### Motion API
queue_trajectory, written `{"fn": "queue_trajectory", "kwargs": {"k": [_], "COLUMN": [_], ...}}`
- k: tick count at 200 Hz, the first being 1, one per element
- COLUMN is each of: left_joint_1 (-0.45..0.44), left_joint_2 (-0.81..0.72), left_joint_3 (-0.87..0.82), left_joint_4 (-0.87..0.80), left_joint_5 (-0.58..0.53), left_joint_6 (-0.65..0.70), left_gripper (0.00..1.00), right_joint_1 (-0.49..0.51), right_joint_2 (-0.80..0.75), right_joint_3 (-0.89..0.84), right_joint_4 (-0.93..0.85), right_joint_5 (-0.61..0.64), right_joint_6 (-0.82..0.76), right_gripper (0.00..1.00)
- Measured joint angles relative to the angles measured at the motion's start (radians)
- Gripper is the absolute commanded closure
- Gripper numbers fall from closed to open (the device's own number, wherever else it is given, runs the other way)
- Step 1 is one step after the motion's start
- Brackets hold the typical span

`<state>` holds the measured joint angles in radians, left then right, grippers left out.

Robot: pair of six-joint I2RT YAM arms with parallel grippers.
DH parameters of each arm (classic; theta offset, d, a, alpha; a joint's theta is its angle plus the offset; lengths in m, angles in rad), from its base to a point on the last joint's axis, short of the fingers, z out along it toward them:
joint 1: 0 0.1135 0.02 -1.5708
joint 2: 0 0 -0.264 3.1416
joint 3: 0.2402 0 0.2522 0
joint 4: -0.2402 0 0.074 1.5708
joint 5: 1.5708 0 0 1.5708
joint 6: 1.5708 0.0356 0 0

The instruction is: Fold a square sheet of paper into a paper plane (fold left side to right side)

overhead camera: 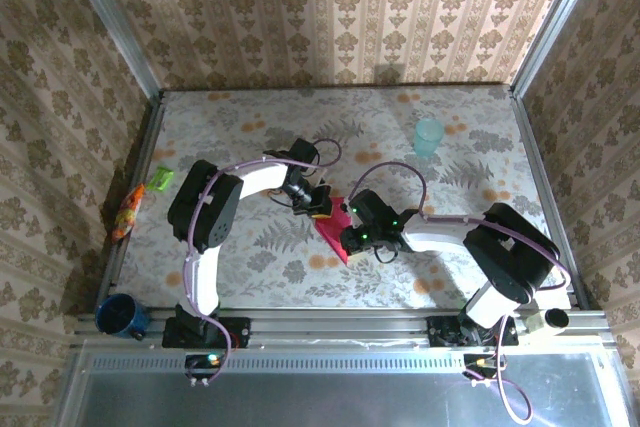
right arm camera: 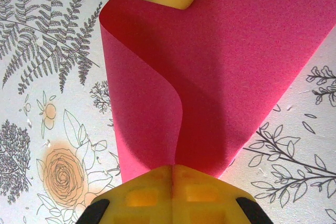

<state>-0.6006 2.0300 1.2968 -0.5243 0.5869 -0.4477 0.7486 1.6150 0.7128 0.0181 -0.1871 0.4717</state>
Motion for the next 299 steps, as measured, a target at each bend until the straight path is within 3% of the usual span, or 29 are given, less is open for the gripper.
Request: {"fn": "queue_trajectory", "kwargs": {"k": [176,219,262,299], "left_joint_1": [0.0,0.0,0.008,0.041], "left_joint_2": [0.0,0.0,-0.003,-0.092], "left_joint_3": [0.001,0.006,0.044,0.047], "left_joint_4": [0.0,-0.006,-0.029,-0.01], "left_joint_5": [-0.001,-0.003,-0.012,-0.01], "left_joint_6": [0.0,0.0,0.008,0.008], "left_gripper": [0.95,0.92,0.82,0.85], "right_joint_1": [0.0,0.0,-0.007,-0.016], "right_joint_2": [0.031,0.034,0.041,0.05], "right_joint_3": [0.024,0.026,0.027,0.027], "right_joint_4": [-0.018,-0.022,-0.016,0.0], "right_joint_5": [0.003,0.003,-0.01,-0.039], "right_joint_6": [0.0,-0.002,-0.004,-0.004], "right_gripper": [1.0,1.0,1.0,1.0]}}
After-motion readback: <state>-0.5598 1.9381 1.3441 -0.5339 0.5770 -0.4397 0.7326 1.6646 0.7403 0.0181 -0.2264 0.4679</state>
